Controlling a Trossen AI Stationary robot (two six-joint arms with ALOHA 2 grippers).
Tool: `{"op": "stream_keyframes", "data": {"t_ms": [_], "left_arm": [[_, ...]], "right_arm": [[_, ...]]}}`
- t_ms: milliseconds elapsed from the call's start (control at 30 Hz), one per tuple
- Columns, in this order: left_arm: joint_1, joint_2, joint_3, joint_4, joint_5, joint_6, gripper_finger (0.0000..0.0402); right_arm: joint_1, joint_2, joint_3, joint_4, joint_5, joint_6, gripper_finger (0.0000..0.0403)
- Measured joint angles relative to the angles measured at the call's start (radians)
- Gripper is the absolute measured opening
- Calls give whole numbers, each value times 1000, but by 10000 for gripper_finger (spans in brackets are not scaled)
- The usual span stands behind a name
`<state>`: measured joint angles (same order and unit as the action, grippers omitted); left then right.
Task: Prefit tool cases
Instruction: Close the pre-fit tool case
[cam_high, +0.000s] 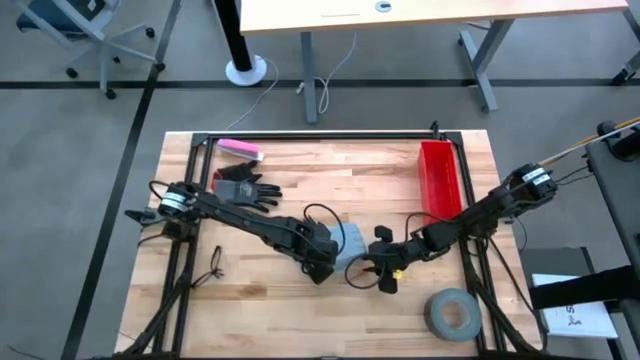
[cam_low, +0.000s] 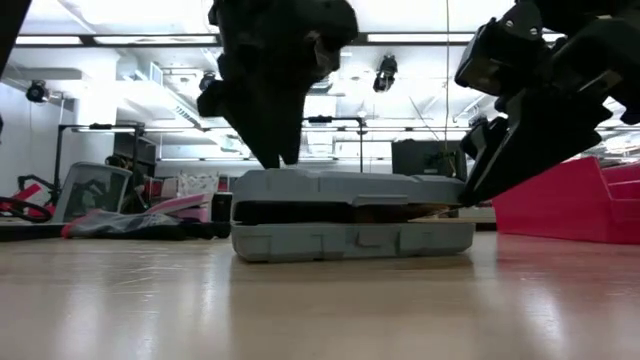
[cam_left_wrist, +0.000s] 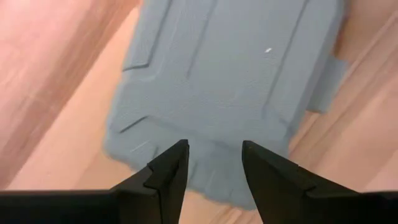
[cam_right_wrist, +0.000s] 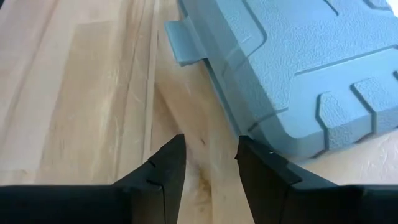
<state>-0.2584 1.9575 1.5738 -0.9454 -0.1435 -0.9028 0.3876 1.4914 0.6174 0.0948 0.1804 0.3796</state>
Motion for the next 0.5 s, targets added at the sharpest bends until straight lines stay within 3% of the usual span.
{"op": "stream_keyframes", "data": {"t_ms": [500], "left_arm": [[13,-11,0,-188,-104,-3,157]], "right_arm": [[-11,0,0,14,-40,12,136]]}}
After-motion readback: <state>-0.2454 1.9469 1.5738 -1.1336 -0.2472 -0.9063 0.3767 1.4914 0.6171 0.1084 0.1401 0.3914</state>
